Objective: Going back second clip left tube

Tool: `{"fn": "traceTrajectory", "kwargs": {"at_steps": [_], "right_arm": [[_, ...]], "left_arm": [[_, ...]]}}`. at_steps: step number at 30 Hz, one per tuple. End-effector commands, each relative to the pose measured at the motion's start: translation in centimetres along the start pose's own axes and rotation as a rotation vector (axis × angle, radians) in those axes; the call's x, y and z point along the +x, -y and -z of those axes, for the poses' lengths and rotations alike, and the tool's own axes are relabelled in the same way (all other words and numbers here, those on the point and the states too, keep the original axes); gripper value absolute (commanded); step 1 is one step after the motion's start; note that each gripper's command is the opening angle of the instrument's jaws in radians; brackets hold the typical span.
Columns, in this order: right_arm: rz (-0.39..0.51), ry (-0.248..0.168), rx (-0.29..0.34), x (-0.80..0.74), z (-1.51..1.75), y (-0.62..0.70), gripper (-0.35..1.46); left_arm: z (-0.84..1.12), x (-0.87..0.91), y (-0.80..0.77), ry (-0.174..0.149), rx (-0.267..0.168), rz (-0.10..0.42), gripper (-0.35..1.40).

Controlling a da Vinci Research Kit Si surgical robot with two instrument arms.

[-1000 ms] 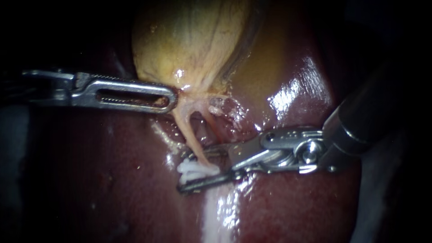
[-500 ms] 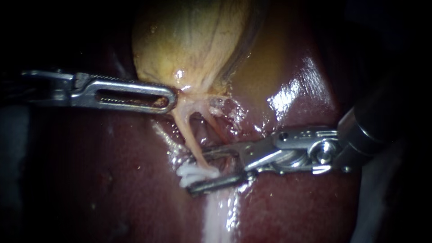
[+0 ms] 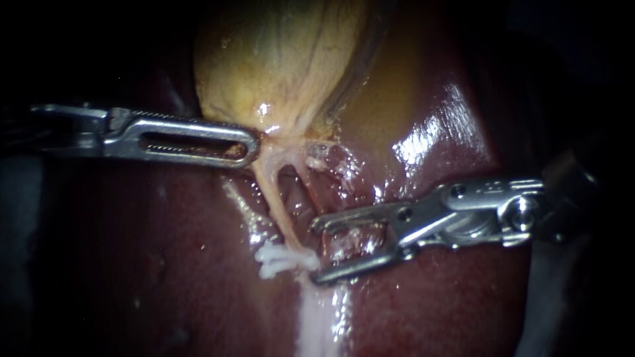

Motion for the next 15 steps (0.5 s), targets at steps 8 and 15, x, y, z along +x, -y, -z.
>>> {"fn": "traceTrajectory", "kwargs": {"at_steps": [8, 15], "right_arm": [[0.043, -0.018, -0.027, 0.19, 0.48, -0.02, 0.49], [0.061, -0.017, -0.03, 0.23, 0.57, 0.05, 0.49]], "left_arm": [[-0.01, 0.0, 0.0, 0.0, 0.0, 0.0, -0.35], [-0.04, 0.0, 0.03, 0.0, 0.001, -0.001, -0.35]]}}
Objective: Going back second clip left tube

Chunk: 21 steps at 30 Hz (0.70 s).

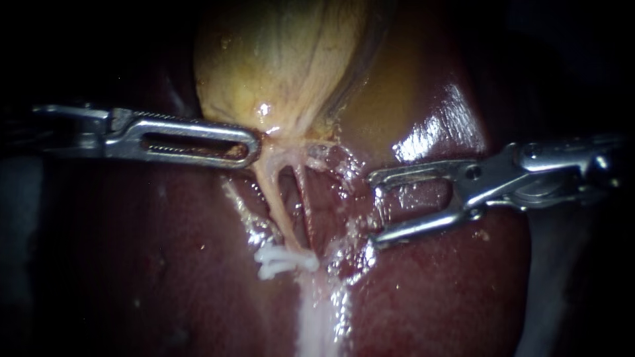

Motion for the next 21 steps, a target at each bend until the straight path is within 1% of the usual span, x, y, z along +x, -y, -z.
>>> {"fn": "traceTrajectory", "kwargs": {"at_steps": [1, 8, 16, 21], "right_arm": [[0.006, 0.001, 0.001, 0.0, 0.0, 0.01, 0.49], [0.012, 0.002, 0.003, -0.02, 0.04, 0.03, 0.49], [0.013, 0.002, 0.006, -0.03, 0.1, 0.03, 0.49], [0.012, 0.002, 0.006, -0.02, 0.12, 0.03, 0.49]], "left_arm": [[-0.01, 0.0, 0.01, -0.001, 0.001, -0.001, -0.35], [-0.17, -0.07, 0.13, -0.006, 0.003, -0.007, -0.35], [-0.4, -0.15, 0.36, 0.016, 0.011, -0.017, -0.35], [-0.53, -0.2, 0.44, 0.029, 0.01, -0.028, -0.35]]}}
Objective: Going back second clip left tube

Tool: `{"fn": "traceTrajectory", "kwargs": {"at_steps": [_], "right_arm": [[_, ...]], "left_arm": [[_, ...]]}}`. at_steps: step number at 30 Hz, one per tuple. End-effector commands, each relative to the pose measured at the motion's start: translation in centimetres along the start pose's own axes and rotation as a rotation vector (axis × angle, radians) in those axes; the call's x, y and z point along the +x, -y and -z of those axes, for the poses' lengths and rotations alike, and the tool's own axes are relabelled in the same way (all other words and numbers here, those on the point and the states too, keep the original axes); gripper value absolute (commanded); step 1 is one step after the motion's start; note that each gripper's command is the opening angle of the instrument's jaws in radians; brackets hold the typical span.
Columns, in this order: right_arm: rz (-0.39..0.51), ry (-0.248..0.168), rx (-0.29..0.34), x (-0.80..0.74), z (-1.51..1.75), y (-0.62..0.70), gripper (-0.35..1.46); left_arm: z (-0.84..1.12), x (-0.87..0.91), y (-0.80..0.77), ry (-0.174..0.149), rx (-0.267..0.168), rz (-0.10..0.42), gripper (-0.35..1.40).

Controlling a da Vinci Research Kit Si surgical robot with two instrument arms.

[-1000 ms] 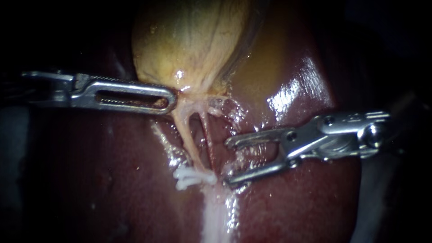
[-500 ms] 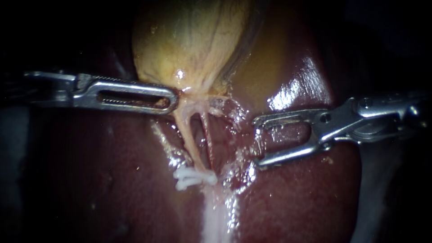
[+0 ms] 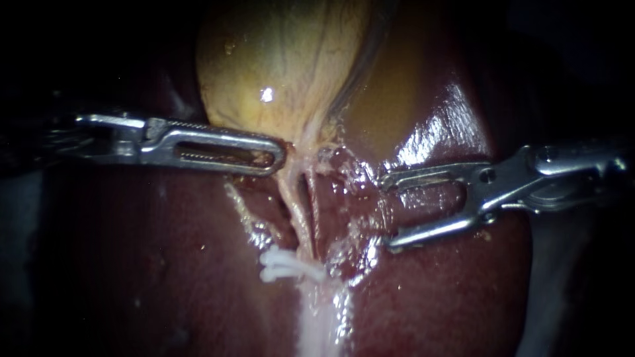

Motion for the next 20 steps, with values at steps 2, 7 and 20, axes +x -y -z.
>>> {"fn": "traceTrajectory", "kwargs": {"at_steps": [2, 7, 20], "right_arm": [[-0.001, 0.0, 0.0, 0.0, 0.0, 0.0, 0.49], [0.005, 0.0, 0.0, 0.0, 0.0, 0.0, 0.49], [0.004, -0.003, 0.001, 0.03, 0.02, 0.0, 0.49]], "left_arm": [[-0.03, -0.02, 0.01, 0.002, 0.003, -0.001, -0.35], [-0.06, -0.03, 0.03, 0.006, 0.004, -0.002, -0.35], [-0.04, -0.03, 0.03, 0.007, 0.002, -0.002, -0.35]]}}
